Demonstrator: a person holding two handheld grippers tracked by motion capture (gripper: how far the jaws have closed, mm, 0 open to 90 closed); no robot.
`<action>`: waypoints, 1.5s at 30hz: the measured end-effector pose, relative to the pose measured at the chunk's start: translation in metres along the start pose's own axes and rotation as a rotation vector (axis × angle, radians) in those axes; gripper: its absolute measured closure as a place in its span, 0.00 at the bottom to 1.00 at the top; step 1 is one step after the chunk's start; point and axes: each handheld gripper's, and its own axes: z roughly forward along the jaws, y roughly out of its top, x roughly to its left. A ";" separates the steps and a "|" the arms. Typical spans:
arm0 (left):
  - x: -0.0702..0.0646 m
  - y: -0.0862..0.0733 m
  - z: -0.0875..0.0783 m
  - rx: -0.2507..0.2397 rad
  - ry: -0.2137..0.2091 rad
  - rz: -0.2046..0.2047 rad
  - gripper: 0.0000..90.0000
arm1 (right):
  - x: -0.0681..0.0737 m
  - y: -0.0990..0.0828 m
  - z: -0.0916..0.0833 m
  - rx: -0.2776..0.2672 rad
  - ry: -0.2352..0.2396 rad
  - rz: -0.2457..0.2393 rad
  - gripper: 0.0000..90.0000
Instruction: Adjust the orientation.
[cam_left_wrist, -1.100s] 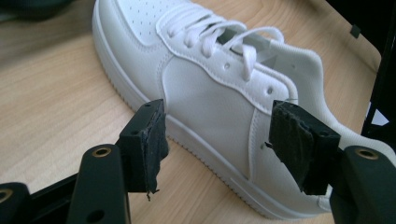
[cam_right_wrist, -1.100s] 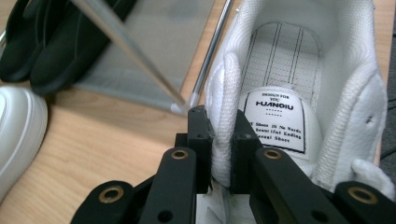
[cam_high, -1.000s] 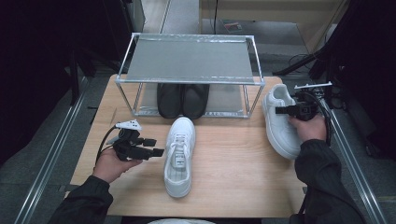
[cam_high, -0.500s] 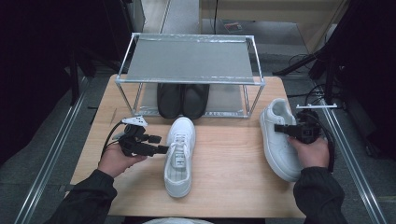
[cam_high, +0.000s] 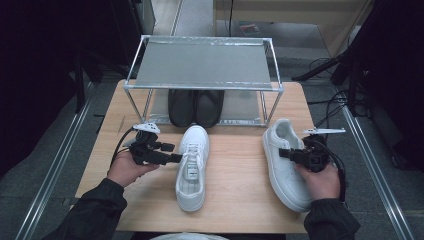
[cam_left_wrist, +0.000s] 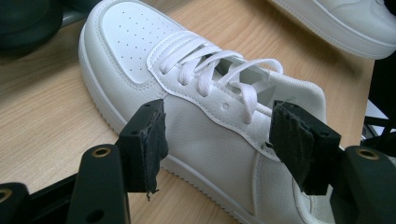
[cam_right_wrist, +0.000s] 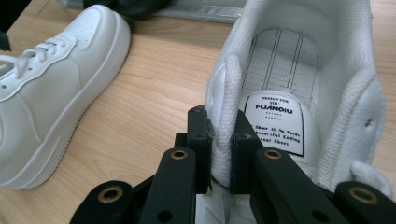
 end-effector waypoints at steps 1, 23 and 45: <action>0.000 0.000 0.000 0.000 0.001 0.000 0.41 | 0.004 0.000 0.001 0.001 0.002 -0.006 0.93; -0.005 -0.010 -0.009 -0.001 0.014 -0.006 0.41 | 0.068 0.010 0.051 0.031 0.134 -0.149 0.93; -0.005 -0.025 -0.023 -0.023 0.056 -0.041 0.41 | 0.086 0.008 0.089 0.034 0.164 -0.250 0.84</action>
